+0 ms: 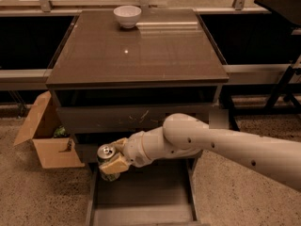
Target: Place green can into bottom drawer
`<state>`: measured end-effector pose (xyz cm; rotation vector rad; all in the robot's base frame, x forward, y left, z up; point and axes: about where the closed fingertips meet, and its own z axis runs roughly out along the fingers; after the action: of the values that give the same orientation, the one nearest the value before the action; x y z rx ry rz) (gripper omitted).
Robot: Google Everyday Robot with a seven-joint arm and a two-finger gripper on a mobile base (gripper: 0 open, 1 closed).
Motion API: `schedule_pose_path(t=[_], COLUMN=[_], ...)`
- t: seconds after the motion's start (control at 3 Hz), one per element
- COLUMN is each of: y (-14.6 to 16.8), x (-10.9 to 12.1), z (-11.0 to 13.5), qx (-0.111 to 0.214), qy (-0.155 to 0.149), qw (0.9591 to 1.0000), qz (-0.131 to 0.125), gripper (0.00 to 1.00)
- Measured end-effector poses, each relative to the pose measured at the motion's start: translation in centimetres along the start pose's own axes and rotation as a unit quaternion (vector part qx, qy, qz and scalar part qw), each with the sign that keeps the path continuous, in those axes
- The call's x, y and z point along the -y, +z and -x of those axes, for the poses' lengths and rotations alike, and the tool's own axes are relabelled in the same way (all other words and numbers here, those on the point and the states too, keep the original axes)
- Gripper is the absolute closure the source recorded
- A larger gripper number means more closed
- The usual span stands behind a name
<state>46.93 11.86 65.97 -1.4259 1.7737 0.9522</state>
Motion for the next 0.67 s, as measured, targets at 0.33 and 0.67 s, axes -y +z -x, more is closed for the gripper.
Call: schedule_pose_path(t=[0.33,0.67], y=[0.9,2.9], x=[0.5,0.9], z=[-5.7,-11.9], qx=[-0.012,-0.002], qy=[0.018,0.045], qw=[0.9998,0.9990], qz=[-0.001,0.004], gripper=[1.00,1.00])
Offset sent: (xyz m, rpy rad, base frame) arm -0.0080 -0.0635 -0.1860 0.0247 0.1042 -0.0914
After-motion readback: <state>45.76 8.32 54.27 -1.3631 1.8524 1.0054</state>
